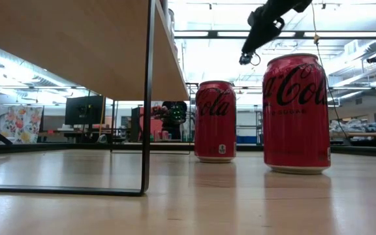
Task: Place canned beverage on shelf
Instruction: Put the bottom right red and black soda can on the shelf
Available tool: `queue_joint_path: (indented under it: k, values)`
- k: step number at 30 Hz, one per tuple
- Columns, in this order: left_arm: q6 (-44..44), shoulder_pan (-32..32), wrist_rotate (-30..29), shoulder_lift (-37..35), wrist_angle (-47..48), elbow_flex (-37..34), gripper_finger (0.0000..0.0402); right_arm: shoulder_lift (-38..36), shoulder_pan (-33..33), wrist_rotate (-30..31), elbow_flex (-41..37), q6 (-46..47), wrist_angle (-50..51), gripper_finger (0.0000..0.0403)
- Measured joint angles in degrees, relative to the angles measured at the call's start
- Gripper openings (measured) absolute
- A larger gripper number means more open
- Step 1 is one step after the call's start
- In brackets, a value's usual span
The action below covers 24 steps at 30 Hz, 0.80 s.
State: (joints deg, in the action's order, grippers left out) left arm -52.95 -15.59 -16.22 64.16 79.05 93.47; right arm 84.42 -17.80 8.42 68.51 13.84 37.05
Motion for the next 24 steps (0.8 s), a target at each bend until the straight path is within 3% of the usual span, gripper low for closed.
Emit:
queue_joint_path:
  k: [3,10,17,24]
  values:
    - [0.10,0.00,-0.98,0.00,0.02,0.00,0.0389,0.00,0.18,4.30,0.00,8.28,0.74,0.0393]
    - [2.47,-0.01,-1.22,0.00,0.00,0.00,0.0389,0.63,0.85,2.35,0.04,29.72,3.24,0.0368]
    - [6.32,0.00,-1.29,0.00,0.02,0.00,0.0389,0.84,-2.79,2.04,0.49,34.64,6.25,0.0335]
    - [7.50,0.00,-1.21,-0.09,0.27,0.00,0.0389,4.09,-6.54,3.55,6.98,33.35,12.70,0.0308]
